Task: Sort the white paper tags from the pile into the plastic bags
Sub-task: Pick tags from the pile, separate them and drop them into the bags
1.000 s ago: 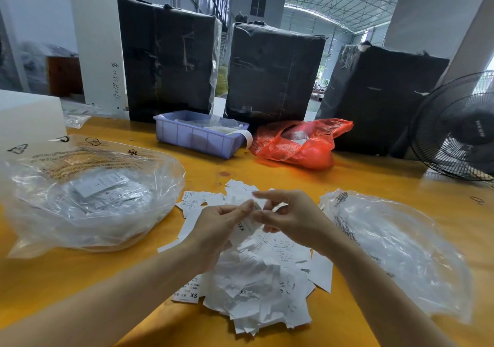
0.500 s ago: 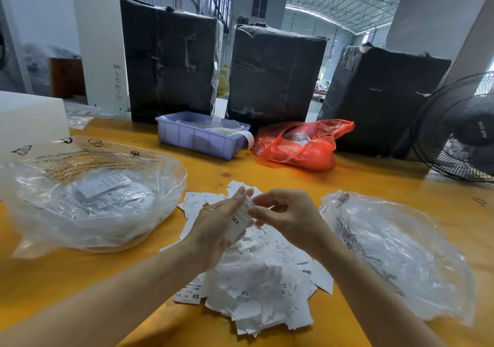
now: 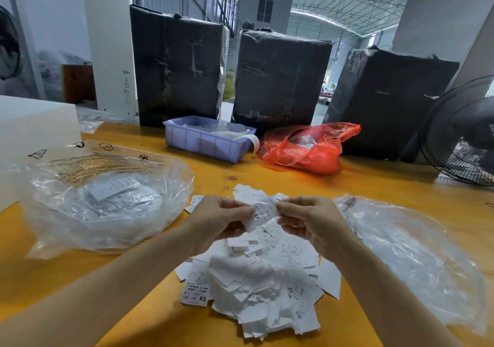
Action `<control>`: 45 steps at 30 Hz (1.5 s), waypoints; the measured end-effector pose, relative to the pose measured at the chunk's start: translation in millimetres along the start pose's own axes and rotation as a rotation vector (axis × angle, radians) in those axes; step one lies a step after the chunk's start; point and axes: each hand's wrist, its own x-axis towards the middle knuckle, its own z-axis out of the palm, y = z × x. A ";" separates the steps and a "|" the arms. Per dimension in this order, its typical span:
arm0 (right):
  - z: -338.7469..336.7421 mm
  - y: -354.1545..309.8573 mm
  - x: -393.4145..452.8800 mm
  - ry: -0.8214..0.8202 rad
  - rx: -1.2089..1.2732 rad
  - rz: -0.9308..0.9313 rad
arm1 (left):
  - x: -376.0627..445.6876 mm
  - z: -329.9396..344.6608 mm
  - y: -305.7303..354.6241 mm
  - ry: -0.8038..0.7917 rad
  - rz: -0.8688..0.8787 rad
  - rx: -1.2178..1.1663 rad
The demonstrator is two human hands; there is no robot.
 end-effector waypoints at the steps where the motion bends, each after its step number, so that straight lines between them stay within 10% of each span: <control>1: -0.2 0.0 0.4 0.006 0.010 0.002 | 0.7 -2.2 0.2 0.006 0.015 0.034; 19: -3.6 14.2 -17.7 0.091 -0.166 -0.170 | -2.5 -2.4 15.1 -0.075 0.090 0.426; 30: -72.4 -14.1 -36.7 0.460 -0.516 -0.541 | -16.0 -162.3 82.7 0.653 -0.007 1.195; 36: -134.8 -15.4 -20.5 0.384 -1.320 -0.039 | -8.4 -134.9 63.9 0.876 -0.035 1.600; 40: -151.4 2.6 -9.4 0.244 -1.402 0.207 | 6.6 -74.6 69.6 0.699 0.225 1.472; 45: -157.5 12.8 0.0 0.416 -1.201 0.035 | 10.0 -10.2 55.1 0.318 0.468 1.194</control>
